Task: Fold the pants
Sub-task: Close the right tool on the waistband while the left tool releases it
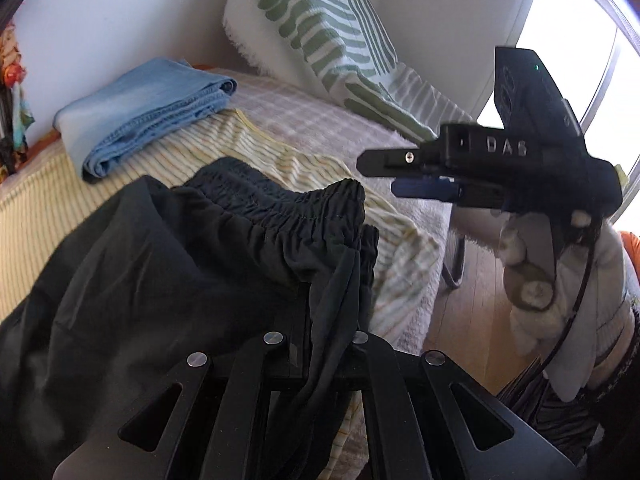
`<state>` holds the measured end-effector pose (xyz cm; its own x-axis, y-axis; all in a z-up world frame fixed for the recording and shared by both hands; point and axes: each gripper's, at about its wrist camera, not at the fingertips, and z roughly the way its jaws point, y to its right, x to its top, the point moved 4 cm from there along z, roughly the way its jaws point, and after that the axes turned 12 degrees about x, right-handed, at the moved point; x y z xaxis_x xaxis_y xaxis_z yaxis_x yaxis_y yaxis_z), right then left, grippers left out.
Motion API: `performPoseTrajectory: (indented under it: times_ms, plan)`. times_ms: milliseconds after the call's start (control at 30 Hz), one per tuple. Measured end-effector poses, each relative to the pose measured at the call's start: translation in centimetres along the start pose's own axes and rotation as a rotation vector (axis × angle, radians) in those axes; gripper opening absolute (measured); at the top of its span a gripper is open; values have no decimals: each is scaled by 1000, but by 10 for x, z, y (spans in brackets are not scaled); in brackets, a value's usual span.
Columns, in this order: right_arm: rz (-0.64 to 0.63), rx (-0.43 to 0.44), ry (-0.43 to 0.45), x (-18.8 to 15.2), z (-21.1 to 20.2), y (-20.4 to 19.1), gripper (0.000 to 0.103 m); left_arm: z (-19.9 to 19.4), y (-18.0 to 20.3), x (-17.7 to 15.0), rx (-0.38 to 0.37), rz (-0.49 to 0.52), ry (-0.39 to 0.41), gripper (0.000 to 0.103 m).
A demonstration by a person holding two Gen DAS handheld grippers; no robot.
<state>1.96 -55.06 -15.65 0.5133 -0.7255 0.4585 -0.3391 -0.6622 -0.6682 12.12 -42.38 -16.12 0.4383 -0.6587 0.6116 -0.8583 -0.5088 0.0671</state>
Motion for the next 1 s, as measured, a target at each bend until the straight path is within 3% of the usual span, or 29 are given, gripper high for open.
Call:
performPoseTrajectory:
  times_ms: [267,500,633,733,767,833,900,1000]
  plan:
    - [101,144,-106,-12,21,4,68,-1,15,-11,-21,48,7,2]
    - [202,172,-158,-20,38,19,70,7,31,-17,-18,90,9,2]
    - [264,219,-158,-21,41,28,73,16,42,-28,7,188,-5,2]
    - [262,226,-167,-23,43,24,74,17,45,-30,17,199,7,3]
    - [244,212,-173,-22,43,23,74,17,46,-30,18,200,8,4]
    - [177,157,-197,-23,45,17,74,18,49,-31,13,211,6,18]
    - [165,137,-197,-24,42,17,74,18,53,-33,10,233,8,25]
    - [186,159,-204,-29,35,18,74,20,56,-35,22,249,14,25]
